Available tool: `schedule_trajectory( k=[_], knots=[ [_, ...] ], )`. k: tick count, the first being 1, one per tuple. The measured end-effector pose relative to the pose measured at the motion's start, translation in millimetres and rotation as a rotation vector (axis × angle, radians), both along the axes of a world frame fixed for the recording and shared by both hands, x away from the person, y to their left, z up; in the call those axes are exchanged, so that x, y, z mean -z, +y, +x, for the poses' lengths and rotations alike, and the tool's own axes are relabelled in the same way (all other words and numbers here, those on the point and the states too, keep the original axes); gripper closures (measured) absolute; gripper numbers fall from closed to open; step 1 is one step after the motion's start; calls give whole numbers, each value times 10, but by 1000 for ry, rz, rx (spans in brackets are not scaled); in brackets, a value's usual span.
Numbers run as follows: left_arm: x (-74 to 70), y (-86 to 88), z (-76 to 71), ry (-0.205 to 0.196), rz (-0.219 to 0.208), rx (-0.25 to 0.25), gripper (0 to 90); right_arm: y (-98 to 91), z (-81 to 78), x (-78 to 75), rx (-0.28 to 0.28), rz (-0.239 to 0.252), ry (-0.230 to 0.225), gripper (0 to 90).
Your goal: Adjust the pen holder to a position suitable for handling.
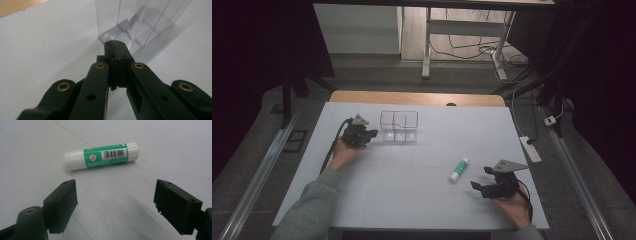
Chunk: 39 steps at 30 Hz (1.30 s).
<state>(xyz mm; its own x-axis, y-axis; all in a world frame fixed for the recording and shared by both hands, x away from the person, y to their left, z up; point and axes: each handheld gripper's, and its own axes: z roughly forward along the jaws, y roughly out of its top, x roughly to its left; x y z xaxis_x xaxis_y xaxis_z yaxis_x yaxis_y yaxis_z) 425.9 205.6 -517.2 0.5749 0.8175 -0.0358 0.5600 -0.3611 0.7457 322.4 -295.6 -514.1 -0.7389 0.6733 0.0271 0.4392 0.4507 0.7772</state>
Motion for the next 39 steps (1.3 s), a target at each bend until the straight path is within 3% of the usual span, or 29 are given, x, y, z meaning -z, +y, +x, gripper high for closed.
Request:
schedule_trajectory(
  k=[17, 39],
  knots=[
    [84, -91, 273, 15, -17, -20, 891, 1, 2, 3, 2, -5, 0, 182],
    [79, -189, 264, 6, -15, -2, 891, 9, 7, 11, -4, -14, 2, 182]
  ],
)
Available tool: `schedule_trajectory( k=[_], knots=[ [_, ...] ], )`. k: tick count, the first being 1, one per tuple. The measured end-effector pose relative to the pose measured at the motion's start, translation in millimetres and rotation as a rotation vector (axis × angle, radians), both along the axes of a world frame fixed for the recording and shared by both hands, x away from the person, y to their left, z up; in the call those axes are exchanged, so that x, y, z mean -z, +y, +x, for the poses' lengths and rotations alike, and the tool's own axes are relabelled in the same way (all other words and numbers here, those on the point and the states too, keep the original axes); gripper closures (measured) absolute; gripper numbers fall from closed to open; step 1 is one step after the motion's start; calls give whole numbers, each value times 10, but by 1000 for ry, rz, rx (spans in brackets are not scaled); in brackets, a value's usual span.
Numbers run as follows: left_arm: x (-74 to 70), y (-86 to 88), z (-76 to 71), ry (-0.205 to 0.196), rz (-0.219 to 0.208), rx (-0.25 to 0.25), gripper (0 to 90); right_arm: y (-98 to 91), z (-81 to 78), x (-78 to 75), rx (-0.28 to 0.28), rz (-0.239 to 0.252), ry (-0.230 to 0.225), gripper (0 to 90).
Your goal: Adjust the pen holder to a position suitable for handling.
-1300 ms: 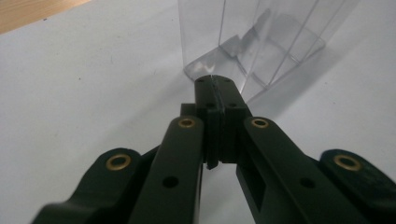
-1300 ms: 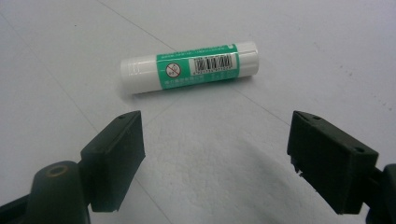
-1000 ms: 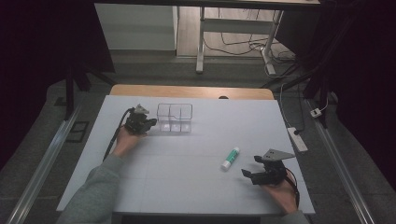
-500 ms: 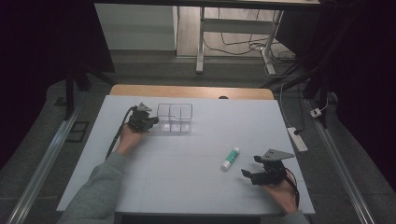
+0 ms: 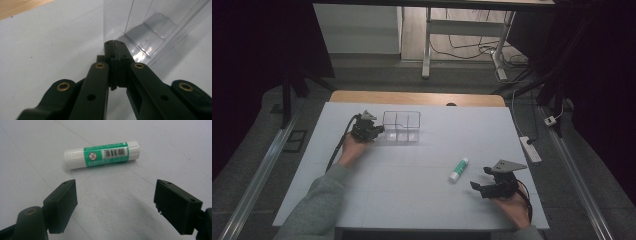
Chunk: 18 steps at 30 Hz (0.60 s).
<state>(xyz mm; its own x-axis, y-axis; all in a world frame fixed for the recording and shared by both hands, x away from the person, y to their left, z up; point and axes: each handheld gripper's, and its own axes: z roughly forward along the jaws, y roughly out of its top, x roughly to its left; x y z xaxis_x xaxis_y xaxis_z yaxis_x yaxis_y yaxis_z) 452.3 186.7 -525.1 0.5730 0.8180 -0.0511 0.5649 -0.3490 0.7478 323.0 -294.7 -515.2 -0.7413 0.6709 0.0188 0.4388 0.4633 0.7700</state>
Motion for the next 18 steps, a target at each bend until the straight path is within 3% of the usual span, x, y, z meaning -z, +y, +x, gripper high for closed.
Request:
schedule_trajectory(
  k=[18],
  knots=[
    [-43, -173, 10, -8, 3, 36, 890, 2, 7, 5, 1, 6, 10, 185]
  ],
)
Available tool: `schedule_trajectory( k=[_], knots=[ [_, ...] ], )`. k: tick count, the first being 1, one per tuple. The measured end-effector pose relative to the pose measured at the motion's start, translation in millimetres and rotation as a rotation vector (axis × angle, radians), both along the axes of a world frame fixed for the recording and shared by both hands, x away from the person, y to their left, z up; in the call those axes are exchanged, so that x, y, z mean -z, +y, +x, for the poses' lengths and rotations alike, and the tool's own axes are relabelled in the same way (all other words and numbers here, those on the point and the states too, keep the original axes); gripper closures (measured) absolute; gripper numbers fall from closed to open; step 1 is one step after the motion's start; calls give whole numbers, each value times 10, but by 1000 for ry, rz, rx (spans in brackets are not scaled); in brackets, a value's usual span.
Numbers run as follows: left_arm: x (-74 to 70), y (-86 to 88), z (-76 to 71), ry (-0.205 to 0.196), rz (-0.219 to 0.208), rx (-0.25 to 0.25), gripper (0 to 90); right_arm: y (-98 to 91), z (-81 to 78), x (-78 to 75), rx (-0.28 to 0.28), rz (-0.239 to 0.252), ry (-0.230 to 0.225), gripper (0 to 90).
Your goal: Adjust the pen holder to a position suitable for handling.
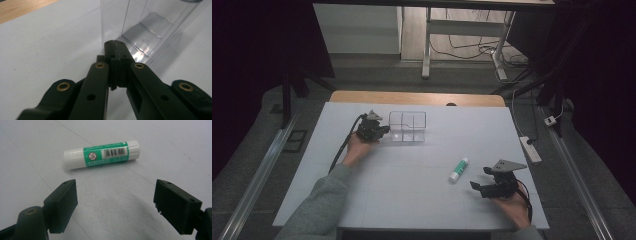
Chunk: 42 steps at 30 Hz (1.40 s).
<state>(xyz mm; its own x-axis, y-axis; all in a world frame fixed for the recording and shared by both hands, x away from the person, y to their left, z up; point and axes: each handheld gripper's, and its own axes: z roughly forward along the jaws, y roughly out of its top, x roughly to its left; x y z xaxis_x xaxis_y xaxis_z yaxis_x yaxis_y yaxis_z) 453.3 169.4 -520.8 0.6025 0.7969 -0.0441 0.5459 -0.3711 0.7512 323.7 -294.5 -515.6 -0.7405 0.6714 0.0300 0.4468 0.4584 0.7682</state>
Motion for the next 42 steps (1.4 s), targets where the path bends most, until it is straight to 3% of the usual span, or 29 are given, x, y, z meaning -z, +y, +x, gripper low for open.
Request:
schedule_trajectory(
  k=[28, 42],
  knots=[
    [-29, -293, 80, -11, -3, 46, 889, 20, 0, 5, -11, 4, 9, 185],
    [-31, -422, 132, -16, -2, 70, 889, -17, -86, -11, 1, 12, 5, 185]
  ],
)
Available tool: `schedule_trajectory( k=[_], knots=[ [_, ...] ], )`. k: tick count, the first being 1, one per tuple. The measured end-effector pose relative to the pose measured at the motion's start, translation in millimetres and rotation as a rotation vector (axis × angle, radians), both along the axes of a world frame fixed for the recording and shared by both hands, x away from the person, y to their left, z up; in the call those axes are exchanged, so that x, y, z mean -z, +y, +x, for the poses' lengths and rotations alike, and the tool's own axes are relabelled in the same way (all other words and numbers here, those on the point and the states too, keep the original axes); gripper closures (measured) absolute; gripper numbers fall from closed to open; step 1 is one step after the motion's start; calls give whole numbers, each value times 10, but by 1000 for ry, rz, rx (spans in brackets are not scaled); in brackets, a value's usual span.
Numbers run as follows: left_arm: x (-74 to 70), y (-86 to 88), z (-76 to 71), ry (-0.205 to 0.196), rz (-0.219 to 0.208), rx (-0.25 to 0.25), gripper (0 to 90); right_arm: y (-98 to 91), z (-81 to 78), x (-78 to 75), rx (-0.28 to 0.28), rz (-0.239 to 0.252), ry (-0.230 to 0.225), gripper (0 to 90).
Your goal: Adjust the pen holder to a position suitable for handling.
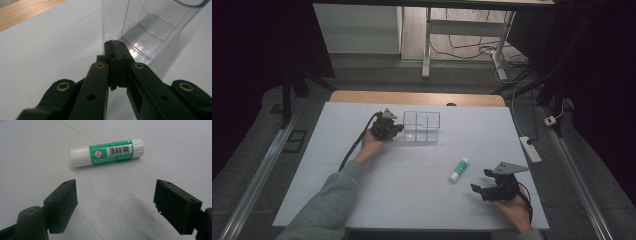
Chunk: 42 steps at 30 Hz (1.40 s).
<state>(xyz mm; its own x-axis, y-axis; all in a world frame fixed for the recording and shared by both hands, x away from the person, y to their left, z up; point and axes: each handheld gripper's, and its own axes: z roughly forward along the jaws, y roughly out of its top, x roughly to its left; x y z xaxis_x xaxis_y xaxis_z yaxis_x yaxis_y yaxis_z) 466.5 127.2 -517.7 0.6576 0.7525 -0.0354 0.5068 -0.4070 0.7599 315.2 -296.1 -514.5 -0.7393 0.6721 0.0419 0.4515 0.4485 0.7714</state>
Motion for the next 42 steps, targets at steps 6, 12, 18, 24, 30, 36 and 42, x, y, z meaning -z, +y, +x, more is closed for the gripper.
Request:
schedule_trajectory(
  k=[6, 12, 18, 24, 30, 36, 42],
  knots=[
    [-3, -83, 14, -1, 2, 21, 889, -18, -21, 2, 3, 3, 5, 188],
    [9, -141, 29, -1, 2, 35, 889, -39, -39, 3, 4, 2, 7, 188],
    [6, -160, 28, -3, 6, 35, 885, -43, -41, 5, 3, 4, 9, 189],
    [4, -163, 39, -4, 4, 28, 884, -44, -40, 7, 2, 3, 10, 189],
    [-1, -158, 46, -5, -1, 31, 878, -45, -42, 6, 1, 3, 11, 189],
    [-87, -66, -43, -17, -15, 39, 891, -55, -44, 2, 3, 9, 8, 189],
    [-182, 91, -268, -39, -14, 45, 890, -66, -43, -2, 3, 9, 7, 189]
  ],
)
